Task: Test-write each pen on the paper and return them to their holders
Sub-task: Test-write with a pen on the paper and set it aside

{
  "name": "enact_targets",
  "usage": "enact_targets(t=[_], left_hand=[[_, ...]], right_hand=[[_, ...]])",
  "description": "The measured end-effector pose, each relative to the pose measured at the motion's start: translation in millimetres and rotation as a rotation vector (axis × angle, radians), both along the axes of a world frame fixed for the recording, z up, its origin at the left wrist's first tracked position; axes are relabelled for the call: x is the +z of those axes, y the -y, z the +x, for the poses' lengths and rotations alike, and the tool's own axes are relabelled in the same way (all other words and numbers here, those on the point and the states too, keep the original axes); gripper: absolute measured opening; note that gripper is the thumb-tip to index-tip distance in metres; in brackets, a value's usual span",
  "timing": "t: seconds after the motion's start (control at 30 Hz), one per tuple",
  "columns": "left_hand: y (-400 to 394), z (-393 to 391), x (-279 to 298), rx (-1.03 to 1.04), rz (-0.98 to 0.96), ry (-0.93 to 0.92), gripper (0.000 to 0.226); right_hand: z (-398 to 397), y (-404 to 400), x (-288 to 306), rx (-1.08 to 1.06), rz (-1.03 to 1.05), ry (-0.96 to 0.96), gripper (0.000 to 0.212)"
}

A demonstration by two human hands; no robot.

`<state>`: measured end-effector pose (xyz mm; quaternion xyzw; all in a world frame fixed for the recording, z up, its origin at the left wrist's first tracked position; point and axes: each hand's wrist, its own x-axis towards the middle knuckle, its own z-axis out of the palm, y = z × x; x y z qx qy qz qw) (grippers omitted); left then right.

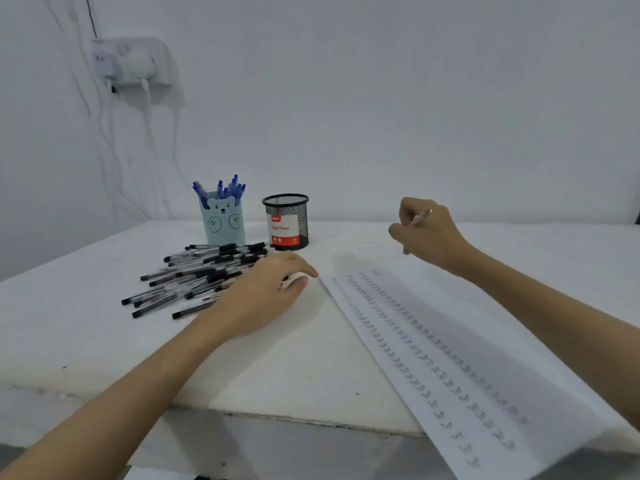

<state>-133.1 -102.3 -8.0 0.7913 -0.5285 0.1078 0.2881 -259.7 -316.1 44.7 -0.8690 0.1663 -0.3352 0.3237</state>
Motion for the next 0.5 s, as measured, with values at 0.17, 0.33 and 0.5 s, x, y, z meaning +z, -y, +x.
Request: enact_targets(t=[0.17,0.33,0.5], left_hand=[[42,-5,-1,-0.051,0.11,0.0,0.022],[54,3,-7,-0.079,0.182,0.028,0.023],[62,9,-9,-0.109,0.181,0.059,0.02]], right_hand=[[6,27,-7,0.065,0.546,0.12,0.012],[23,26,-22,0.046,0.516,0.003,0.022],[45,17,-33,0.076,0.526,-0.076,0.049]])
